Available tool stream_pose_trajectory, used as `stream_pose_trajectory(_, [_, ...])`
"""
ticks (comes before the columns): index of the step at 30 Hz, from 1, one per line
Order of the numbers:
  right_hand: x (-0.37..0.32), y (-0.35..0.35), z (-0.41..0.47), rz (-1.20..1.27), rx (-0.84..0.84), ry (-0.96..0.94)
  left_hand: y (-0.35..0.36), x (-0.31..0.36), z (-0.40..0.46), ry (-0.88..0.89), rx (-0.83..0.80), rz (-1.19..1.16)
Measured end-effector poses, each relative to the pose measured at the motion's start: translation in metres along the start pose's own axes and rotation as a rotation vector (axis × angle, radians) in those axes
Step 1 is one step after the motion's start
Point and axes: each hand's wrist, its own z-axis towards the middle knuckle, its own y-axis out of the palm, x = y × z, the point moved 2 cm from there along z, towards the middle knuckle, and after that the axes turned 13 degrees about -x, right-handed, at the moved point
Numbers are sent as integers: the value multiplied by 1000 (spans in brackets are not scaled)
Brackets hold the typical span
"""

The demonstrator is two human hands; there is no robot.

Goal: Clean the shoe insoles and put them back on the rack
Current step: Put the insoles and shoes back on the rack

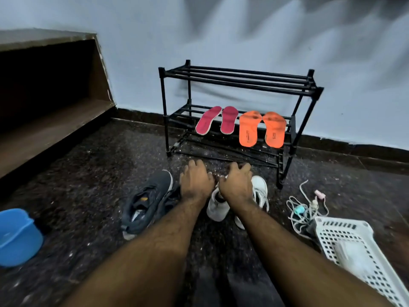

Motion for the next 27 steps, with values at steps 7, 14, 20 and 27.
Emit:
stream_pose_trajectory(7, [22,8,-69,31,-39,47,7,-12,-71,-12,-36,80])
stream_pose_trajectory(14, [38,3,-79,-3,-43,70,-1,7,-82,72,-12,100])
stream_pose_trajectory(20, [66,14,-60,-68,-137,60,33,10,-71,213,-176,141])
stream_pose_trajectory(27, [104,50,-21,-151,-299,57,96,1,-34,385,-351,362])
